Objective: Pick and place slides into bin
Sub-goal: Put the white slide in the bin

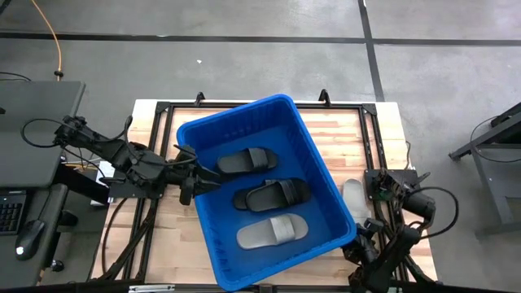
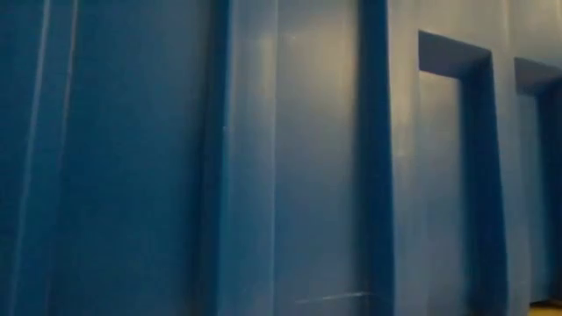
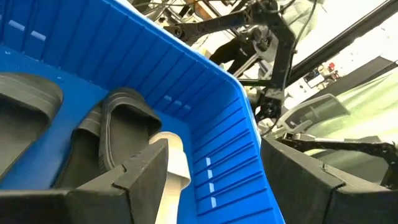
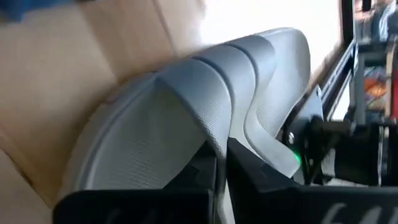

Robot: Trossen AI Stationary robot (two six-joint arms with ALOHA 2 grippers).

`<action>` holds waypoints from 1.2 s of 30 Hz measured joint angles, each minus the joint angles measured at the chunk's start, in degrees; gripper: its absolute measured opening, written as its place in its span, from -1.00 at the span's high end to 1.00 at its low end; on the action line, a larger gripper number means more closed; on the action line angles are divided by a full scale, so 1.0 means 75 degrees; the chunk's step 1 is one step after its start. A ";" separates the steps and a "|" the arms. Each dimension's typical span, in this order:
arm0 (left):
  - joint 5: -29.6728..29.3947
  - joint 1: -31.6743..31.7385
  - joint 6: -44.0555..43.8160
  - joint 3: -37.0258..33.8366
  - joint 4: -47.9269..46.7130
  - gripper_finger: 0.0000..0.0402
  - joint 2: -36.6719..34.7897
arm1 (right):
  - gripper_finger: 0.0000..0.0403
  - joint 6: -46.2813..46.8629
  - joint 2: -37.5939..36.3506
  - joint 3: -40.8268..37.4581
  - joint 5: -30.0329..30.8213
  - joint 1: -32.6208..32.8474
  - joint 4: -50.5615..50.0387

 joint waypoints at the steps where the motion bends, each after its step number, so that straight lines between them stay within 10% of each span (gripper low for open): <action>1: 0.0001 0.0000 -0.0002 -0.0002 -0.0003 -0.21 0.0006 | 0.98 0.0128 -0.0088 -0.0009 -0.0068 0.0001 -0.0050; 19: 0.0061 0.0000 0.0172 0.0000 0.0095 -0.21 0.0045 | 1.00 -0.0724 -0.1388 0.2610 -0.1221 -0.0047 -0.0336; 36: 0.1015 0.0000 0.0120 0.0000 0.0234 -0.21 0.0045 | 1.00 -0.0953 -0.1444 0.7260 -0.2344 -0.0230 -0.0327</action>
